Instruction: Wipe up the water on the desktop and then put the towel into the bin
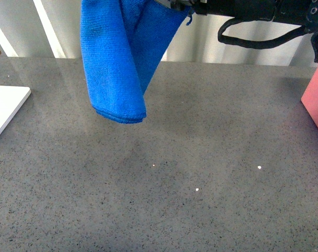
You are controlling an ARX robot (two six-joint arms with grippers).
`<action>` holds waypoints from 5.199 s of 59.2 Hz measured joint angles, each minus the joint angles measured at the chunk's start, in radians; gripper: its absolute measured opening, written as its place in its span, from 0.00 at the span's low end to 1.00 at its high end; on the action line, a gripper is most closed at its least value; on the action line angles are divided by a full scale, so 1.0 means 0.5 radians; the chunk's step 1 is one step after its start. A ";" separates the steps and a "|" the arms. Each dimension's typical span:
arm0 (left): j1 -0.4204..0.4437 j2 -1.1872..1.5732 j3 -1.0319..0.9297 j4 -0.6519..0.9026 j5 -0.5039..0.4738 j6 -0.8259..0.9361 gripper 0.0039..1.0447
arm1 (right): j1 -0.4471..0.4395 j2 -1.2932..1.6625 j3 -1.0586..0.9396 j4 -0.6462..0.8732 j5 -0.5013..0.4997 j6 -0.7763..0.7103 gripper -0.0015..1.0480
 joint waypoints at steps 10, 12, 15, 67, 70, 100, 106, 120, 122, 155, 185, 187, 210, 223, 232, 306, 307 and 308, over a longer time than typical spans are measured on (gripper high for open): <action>0.002 -0.224 -0.371 0.176 -1.109 0.548 0.65 | -0.014 -0.032 -0.035 0.000 -0.005 -0.011 0.05; 0.027 -0.282 -0.462 0.213 -1.173 0.597 0.60 | -0.018 -0.037 -0.044 -0.002 -0.005 -0.018 0.05; 0.064 -0.359 -0.576 0.258 -1.180 0.652 0.53 | -0.024 -0.042 -0.054 -0.011 -0.004 -0.020 0.05; 0.513 -1.362 -1.702 0.334 -0.730 0.784 0.03 | -0.050 -0.043 -0.148 0.069 0.067 -0.023 0.05; 0.552 -1.424 -1.732 0.301 -0.717 0.784 0.03 | -0.053 -0.043 -0.152 0.069 0.069 -0.023 0.05; 0.575 -1.892 -1.921 0.051 -0.708 0.784 0.03 | -0.069 -0.058 -0.182 0.000 0.089 -0.058 0.05; 0.575 -2.017 -1.922 -0.058 -0.708 0.784 0.03 | -0.069 -0.063 -0.188 -0.008 0.089 -0.072 0.05; 0.575 -2.296 -1.922 -0.320 -0.707 0.784 0.03 | -0.070 -0.076 -0.192 -0.018 0.089 -0.085 0.05; 0.575 -2.329 -1.922 -0.349 -0.708 0.784 0.03 | -0.070 -0.076 -0.193 -0.018 0.088 -0.086 0.05; 0.575 -2.726 -1.922 -0.739 -0.707 0.784 0.03 | -0.069 -0.082 -0.205 -0.029 0.112 -0.125 0.05; 0.575 -3.152 -1.922 -1.180 -0.706 0.784 0.03 | -0.084 -0.124 -0.281 -0.027 0.155 -0.137 0.05; 0.575 -3.152 -1.922 -1.180 -0.706 0.784 0.03 | -0.088 -0.137 -0.304 -0.038 0.174 -0.140 0.05; 0.575 -3.152 -1.922 -1.180 -0.706 0.784 0.63 | -0.211 -0.355 -0.193 -1.663 0.848 -0.925 0.05; 0.575 -3.154 -1.922 -1.180 -0.706 0.785 0.95 | -0.269 -0.118 0.006 -2.299 1.336 -1.329 0.05; 0.575 -3.153 -1.922 -1.180 -0.706 0.788 0.94 | -0.211 0.305 0.255 -2.319 1.483 -1.395 0.05; 0.575 -3.157 -1.922 -1.181 -0.707 0.790 0.94 | 0.140 0.034 0.018 -2.124 1.535 -1.382 0.05; 0.575 -3.157 -1.922 -1.182 -0.706 0.790 0.94 | 0.124 -0.002 0.018 -2.107 1.559 -1.398 0.05; 0.575 -3.157 -1.922 -1.181 -0.707 0.790 0.94 | 0.115 -0.020 0.018 -2.102 1.572 -1.402 0.05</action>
